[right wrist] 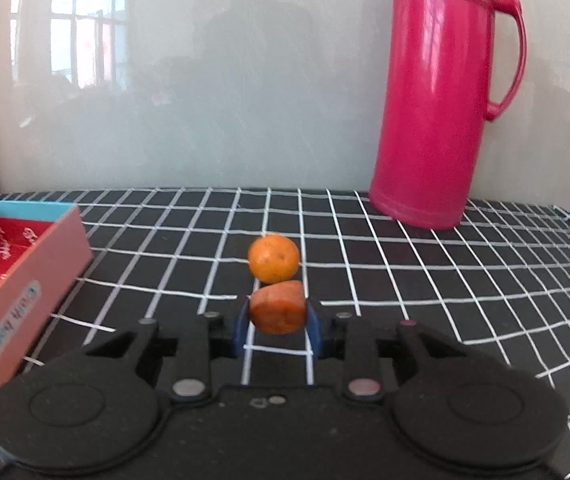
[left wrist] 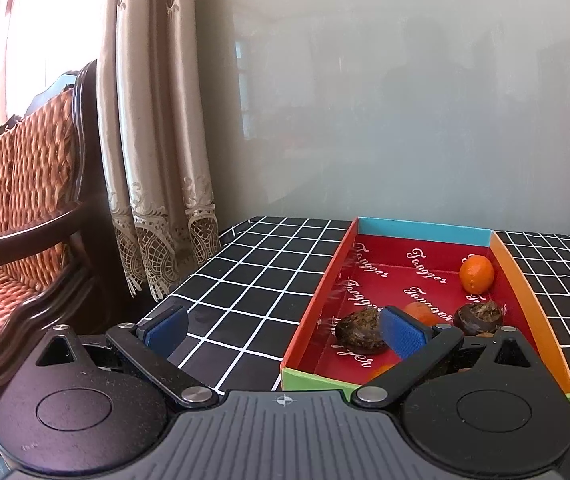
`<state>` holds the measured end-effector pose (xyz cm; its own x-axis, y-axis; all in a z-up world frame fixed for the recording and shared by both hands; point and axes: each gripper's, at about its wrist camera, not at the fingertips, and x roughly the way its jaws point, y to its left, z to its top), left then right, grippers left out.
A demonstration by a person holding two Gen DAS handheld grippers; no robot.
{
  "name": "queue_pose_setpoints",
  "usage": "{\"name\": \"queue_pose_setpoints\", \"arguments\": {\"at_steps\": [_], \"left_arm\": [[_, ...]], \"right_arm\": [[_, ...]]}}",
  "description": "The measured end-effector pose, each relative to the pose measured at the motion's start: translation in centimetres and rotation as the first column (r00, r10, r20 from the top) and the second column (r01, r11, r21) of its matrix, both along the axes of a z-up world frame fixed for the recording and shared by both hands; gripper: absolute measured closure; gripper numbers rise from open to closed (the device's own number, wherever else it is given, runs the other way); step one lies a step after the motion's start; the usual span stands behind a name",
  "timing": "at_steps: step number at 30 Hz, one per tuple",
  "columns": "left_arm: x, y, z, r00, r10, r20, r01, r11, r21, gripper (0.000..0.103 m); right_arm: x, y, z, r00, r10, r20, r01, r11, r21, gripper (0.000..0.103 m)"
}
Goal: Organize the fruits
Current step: 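Close the right tool on the orange chunk and lift it, then carry the orange chunk into the red box and open the right tool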
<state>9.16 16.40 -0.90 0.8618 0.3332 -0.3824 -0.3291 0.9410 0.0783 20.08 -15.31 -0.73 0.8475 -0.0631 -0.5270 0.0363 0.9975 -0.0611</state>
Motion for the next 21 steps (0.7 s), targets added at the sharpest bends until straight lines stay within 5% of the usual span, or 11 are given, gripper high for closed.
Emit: {"name": "queue_pose_setpoints", "arguments": {"at_steps": [21], "left_arm": [[-3.4, 4.6, 1.0, 0.996, 0.093, -0.006, -0.093, 0.996, 0.008, 0.0]], "right_arm": [[-3.1, 8.5, 3.5, 0.972, 0.191, 0.137, -0.198, 0.98, 0.038, 0.075]]}}
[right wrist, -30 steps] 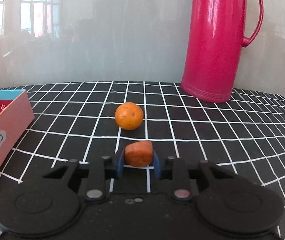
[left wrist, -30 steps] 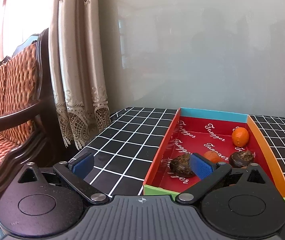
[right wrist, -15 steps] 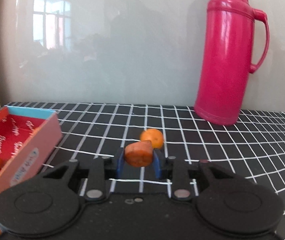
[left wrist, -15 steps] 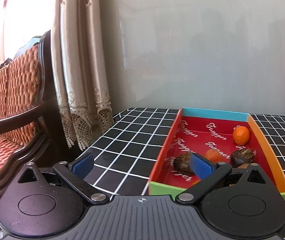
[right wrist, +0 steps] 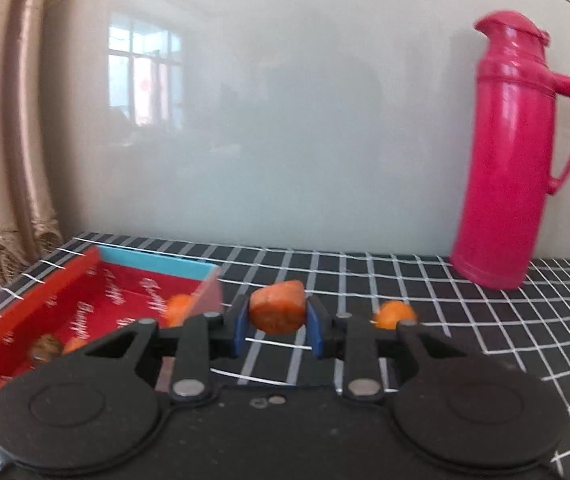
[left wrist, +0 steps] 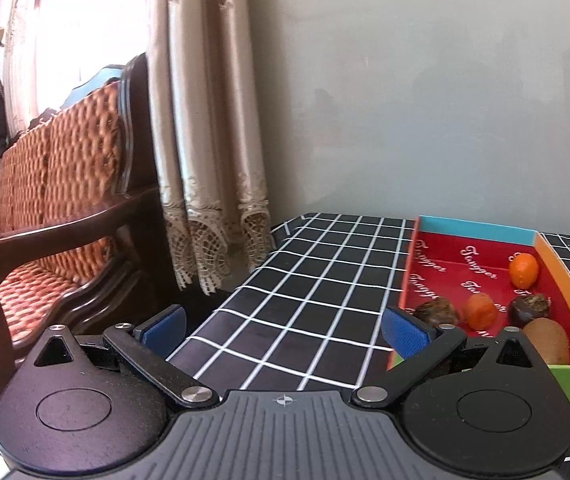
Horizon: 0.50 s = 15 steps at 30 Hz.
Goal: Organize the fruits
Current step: 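Carry the orange chunk into the red box and open the right tool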
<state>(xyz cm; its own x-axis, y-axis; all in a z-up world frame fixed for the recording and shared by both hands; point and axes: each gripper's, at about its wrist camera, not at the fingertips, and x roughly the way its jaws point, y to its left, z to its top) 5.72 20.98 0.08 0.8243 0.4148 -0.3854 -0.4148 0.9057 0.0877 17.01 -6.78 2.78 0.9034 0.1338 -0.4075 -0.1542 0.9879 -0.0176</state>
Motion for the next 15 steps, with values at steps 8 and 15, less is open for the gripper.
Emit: {"name": "queue_pose_setpoints", "arguments": {"at_steps": [8, 15], "left_arm": [[-1.0, 1.7, 0.1, 1.0, 0.02, -0.001, -0.02, 1.0, 0.004, 0.0], [-1.6, 2.9, 0.2, 0.999, 0.036, 0.007, -0.036, 0.999, 0.004, 0.0]], "right_arm": [[-0.6, 4.7, -0.2, 0.996, 0.091, -0.006, -0.091, 0.996, 0.005, 0.075], [-0.9, 8.6, -1.1, 0.986, 0.164, -0.031, -0.164, 0.986, 0.008, 0.075]]}}
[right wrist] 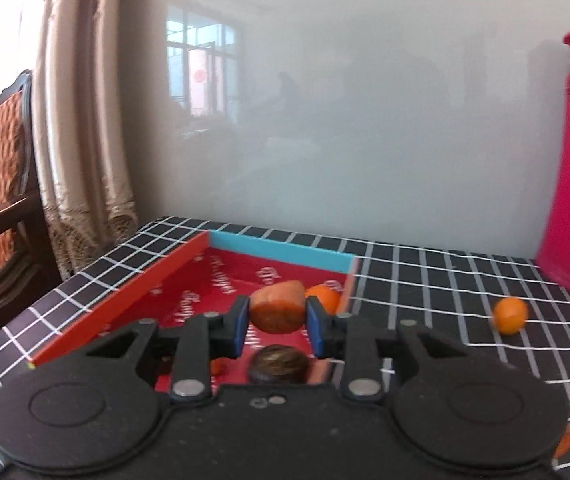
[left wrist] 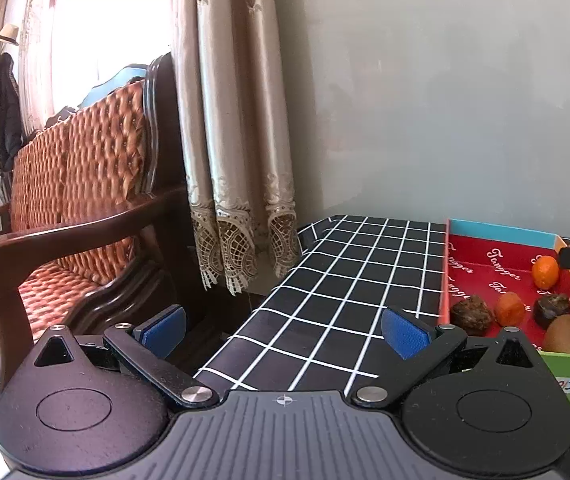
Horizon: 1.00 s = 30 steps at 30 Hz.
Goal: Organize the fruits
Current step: 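Carry the orange chunk into the red box and open the right tool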
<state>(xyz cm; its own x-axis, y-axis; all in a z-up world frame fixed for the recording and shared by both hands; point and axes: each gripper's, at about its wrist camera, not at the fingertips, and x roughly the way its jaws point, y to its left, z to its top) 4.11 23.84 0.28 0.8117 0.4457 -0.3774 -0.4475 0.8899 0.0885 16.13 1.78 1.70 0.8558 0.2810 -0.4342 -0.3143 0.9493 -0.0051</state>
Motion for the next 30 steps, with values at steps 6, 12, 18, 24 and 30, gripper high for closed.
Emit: {"name": "queue_pose_setpoints", "arguments": {"at_steps": [6, 12, 18, 24, 30], "left_arm": [[-0.2, 1.1, -0.3, 1.0, 0.016, -0.013, -0.016, 1.0, -0.004, 0.0], [-0.3, 1.5, -0.4, 1.0, 0.025, -0.012, -0.025, 1.0, -0.008, 0.0], [0.0, 0.9, -0.3, 1.0, 0.014, -0.009, -0.014, 1.0, -0.014, 0.0], [0.2, -0.1, -0.2, 1.0, 0.001, -0.003, -0.001, 1.0, -0.011, 0.0], [0.9, -1.7, 0.1, 1.0, -0.029, 0.001, 0.029, 1.0, -0.011, 0.0]], "right_arm": [[-0.2, 2.4, -0.9, 0.998, 0.059, -0.022, -0.059, 0.998, -0.028, 0.075], [-0.8, 3.1, -1.2, 0.998, 0.06, 0.011, -0.059, 0.997, -0.056, 0.043], [-0.9, 2.5, -0.8, 0.998, 0.059, 0.015, -0.058, 0.997, -0.05, 0.043], [-1.1, 1.5, -0.3, 0.999, 0.048, 0.023, -0.047, 0.998, -0.043, 0.043], [-1.6, 0.0, 0.3, 0.999, 0.031, 0.039, -0.029, 0.998, -0.051, 0.044]]}}
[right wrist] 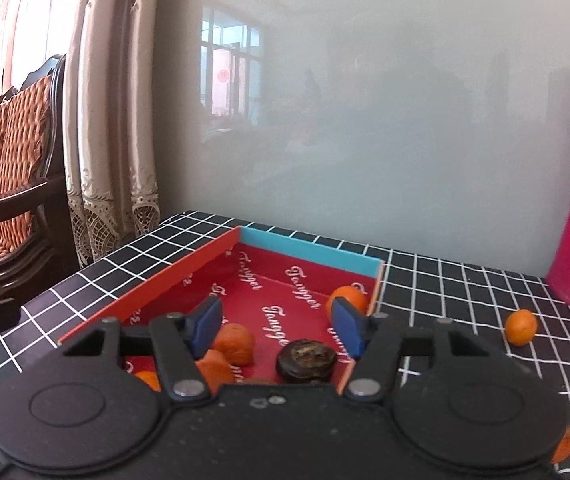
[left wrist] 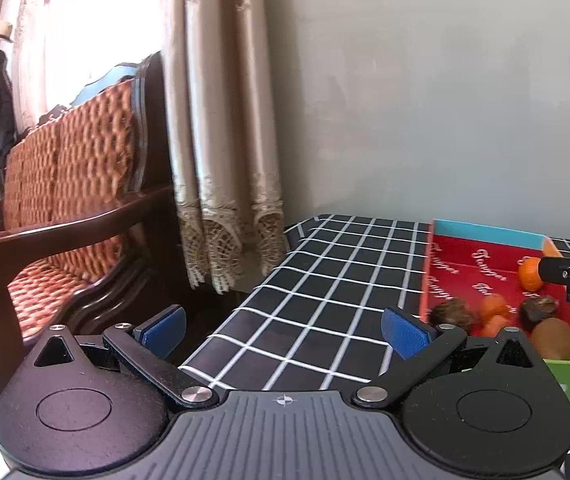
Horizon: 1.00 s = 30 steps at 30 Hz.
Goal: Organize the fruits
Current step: 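Carry the orange chunk into the red box and open the right tool, then reach the left tool to an orange chunk and close on it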
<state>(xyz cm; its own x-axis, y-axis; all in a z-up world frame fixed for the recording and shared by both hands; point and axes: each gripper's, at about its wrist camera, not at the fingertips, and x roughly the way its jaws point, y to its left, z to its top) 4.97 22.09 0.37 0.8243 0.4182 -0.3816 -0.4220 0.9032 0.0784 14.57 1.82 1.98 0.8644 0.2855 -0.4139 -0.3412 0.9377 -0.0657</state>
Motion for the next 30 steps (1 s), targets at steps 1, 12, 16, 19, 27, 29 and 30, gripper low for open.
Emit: {"name": "queue_pose_setpoints", "arguments": {"at_steps": [1, 12, 16, 19, 27, 29, 30], "left_arm": [[0.1, -0.5, 0.2, 1.0, -0.01, 0.01, 0.01, 1.0, 0.0, 0.0], [1.6, -6.7, 0.9, 0.991, -0.133, 0.032, 0.133, 0.991, 0.015, 0.0], [2.1, -9.1, 1.1, 0.982, -0.187, 0.03, 0.187, 0.982, -0.001, 0.0], [2.6, -11.4, 1.2, 0.972, -0.234, 0.03, 0.235, 0.972, -0.003, 0.0], [3.9, -17.6, 1.1, 0.937, -0.349, 0.016, 0.348, 0.937, 0.03, 0.0], [4.0, -19.1, 1.0, 0.928, -0.371, 0.016, 0.371, 0.928, 0.029, 0.0], [4.2, -19.7, 0.9, 0.925, -0.381, 0.013, 0.38, 0.924, 0.027, 0.0]], "right_arm": [[-0.1, -0.5, 0.1, 1.0, -0.008, 0.005, 0.008, 1.0, -0.002, 0.045], [-0.6, -7.1, 1.2, 0.993, -0.11, 0.034, 0.11, 0.994, -0.002, 0.045], [-0.9, -10.0, 1.6, 0.987, -0.155, 0.043, 0.155, 0.988, 0.006, 0.045], [-1.1, -12.1, 1.9, 0.98, -0.194, 0.051, 0.194, 0.981, 0.015, 0.045], [-2.1, -18.1, 2.1, 0.95, -0.305, 0.062, 0.304, 0.953, 0.024, 0.044], [-2.3, -19.7, 2.1, 0.941, -0.333, 0.061, 0.332, 0.943, 0.025, 0.045], [-2.5, -20.5, 2.1, 0.937, -0.345, 0.06, 0.344, 0.939, 0.027, 0.045]]}}
